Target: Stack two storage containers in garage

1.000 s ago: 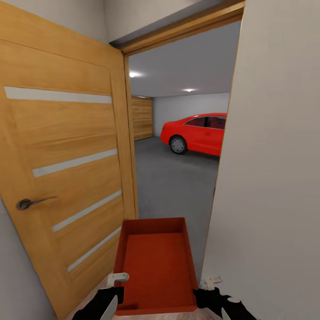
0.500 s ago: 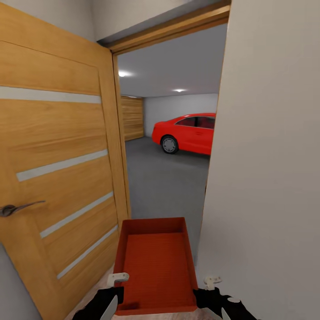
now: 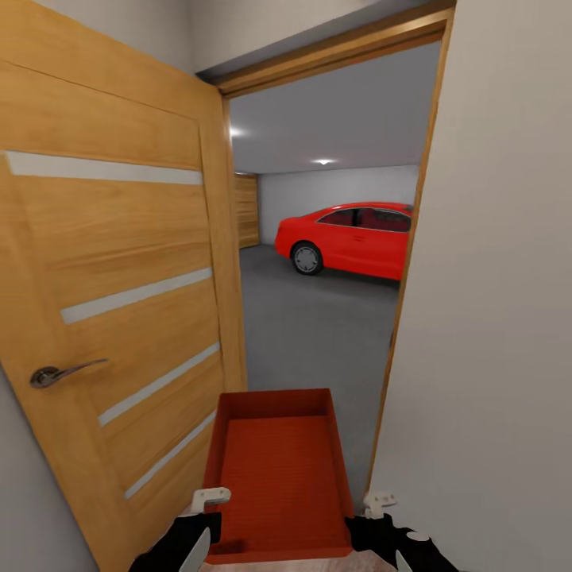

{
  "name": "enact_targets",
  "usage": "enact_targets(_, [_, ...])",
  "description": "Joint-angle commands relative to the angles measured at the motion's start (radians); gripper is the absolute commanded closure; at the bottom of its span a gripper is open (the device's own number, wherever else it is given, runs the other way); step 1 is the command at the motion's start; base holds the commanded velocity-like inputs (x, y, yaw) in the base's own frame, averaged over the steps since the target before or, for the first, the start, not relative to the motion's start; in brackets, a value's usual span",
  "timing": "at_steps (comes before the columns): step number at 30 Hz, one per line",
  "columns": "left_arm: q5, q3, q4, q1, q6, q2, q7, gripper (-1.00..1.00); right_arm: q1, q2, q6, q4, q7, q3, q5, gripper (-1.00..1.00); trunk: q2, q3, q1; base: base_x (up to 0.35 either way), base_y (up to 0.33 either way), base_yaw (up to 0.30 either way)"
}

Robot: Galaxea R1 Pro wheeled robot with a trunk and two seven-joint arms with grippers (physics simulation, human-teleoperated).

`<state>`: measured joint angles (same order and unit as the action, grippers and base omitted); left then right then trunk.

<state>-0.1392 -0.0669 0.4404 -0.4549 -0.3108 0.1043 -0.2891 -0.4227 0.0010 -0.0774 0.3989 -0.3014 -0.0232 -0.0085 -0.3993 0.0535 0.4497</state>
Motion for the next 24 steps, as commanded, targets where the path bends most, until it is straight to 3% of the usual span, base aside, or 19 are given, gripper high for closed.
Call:
enact_targets(1, [0.020,0.036,0.005,-0.001,0.085,-0.011,-0.008,1.00,0.001,-0.001,-0.007,0.001,-0.031,-0.004,-0.005,1.00,-0.001,0.000,0.000,0.000,0.173,0.000])
enact_targets(9, [0.019,0.036,0.005,-0.001,0.085,-0.010,-0.008,1.00,0.001,-0.001,-0.007,0.001,-0.031,-0.004,-0.004,1.00,-0.001,0.000,0.000,0.054,0.069,0.000])
enact_targets(24, [0.020,0.036,0.005,-0.001,0.085,-0.011,-0.008,1.00,0.001,-0.001,-0.007,0.001,-0.031,-0.004,-0.003,1.00,-0.001,0.000,0.000,0.258,0.171,0.000])
